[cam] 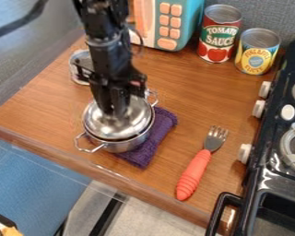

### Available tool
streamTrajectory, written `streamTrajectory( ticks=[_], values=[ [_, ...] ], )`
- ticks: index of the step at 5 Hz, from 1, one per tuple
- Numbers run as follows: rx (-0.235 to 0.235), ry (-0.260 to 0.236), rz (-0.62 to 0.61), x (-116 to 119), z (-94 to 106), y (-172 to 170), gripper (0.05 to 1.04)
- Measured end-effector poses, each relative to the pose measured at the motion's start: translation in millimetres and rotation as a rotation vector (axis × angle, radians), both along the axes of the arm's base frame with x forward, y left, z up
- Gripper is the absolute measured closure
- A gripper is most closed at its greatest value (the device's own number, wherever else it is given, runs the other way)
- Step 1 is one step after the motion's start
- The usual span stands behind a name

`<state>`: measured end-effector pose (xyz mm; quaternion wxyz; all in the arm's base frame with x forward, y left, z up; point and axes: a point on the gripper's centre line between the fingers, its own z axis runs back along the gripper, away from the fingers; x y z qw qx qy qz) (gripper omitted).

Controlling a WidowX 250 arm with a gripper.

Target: Take the silver lid off the silver pot and put it on the left side of the silver pot

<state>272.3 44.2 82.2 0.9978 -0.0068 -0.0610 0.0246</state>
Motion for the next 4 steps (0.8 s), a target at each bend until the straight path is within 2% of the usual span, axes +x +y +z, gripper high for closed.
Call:
streamTrajectory(
  ticks=[1, 2, 3, 4],
  values=[
    [-0.02, -0.055, 0.05, 12, 19.7, 6, 0.795],
    [0.006, -0.116, 0.084, 32, 37.3, 14, 0.795],
    [0.036, -0.114, 0.165, 40, 32.6, 40, 0.795],
    [0.079, -0.081, 0.264, 31, 23.8, 73, 0.795]
  ],
)
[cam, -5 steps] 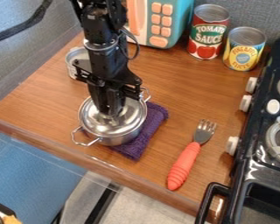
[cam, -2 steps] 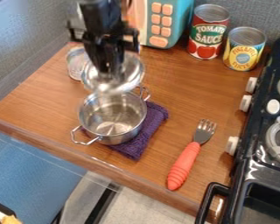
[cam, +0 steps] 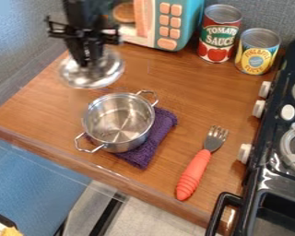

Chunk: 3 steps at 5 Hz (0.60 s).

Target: Take the silver lid off the silver pot and put it on the left side of the silver pot

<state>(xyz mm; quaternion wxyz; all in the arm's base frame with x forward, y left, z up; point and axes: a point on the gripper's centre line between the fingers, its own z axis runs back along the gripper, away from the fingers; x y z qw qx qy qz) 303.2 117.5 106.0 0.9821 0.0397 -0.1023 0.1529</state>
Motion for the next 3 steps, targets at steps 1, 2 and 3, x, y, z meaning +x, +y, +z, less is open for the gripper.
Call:
streamTrajectory(
  ticks=[1, 2, 3],
  values=[
    [0.011, 0.022, 0.1, -12, -5.7, 31, 0.795],
    [0.016, 0.042, 0.146, -21, -14.0, 49, 0.795],
    [0.028, 0.079, 0.159, -30, -26.5, 56, 0.795]
  ],
)
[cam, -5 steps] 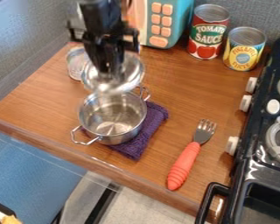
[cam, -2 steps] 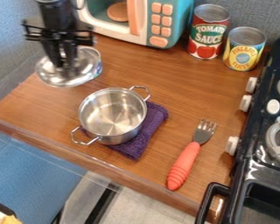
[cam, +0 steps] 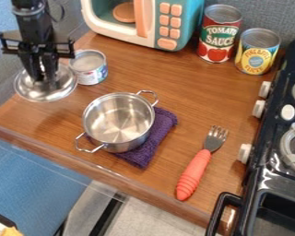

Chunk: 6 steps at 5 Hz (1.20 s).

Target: Take the silver lid off the silver pot and put it on the left side of the silver pot

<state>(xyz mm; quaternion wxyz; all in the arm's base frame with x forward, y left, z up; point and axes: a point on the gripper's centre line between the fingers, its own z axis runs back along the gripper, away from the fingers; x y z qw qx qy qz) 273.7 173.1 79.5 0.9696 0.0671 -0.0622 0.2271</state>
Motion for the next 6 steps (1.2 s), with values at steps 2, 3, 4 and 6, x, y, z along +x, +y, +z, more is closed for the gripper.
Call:
streamTrajectory(
  ticks=[2, 3, 4, 6],
  values=[
    [-0.032, 0.089, 0.061, -10, -32.5, 16, 0.795],
    [-0.038, 0.101, 0.051, -9, -40.5, 16, 0.739],
    [-0.083, 0.059, 0.011, -7, -33.2, 12, 0.445],
    [-0.064, -0.064, -0.12, -12, 15.8, 13, 0.074]
  ],
)
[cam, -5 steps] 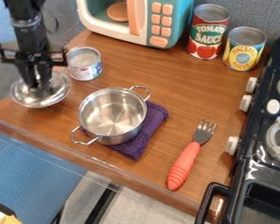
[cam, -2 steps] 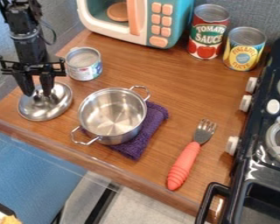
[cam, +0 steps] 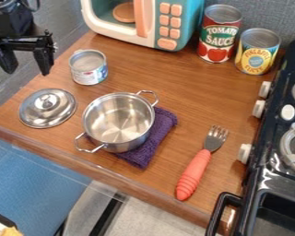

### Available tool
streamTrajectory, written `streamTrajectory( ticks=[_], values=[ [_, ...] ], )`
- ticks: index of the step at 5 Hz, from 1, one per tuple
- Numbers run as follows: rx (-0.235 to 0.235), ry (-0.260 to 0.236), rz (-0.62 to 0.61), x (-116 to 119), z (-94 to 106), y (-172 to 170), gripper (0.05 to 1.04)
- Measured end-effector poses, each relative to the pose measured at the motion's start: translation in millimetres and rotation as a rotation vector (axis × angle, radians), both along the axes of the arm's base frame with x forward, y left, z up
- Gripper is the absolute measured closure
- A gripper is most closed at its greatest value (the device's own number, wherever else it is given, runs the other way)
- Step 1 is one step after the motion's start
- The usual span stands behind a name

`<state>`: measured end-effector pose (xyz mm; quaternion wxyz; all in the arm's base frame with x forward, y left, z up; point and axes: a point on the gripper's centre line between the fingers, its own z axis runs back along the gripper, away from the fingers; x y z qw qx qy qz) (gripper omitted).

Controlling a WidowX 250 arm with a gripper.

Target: Take the silver lid off the silver pot and put it on the left side of the silver pot

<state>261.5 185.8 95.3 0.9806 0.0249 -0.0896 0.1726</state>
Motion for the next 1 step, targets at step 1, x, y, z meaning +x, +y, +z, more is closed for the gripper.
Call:
streamTrajectory(
  ticks=[1],
  values=[
    [0.029, 0.018, -0.009, -2.3, 0.4, 3.5, 0.079]
  ],
)
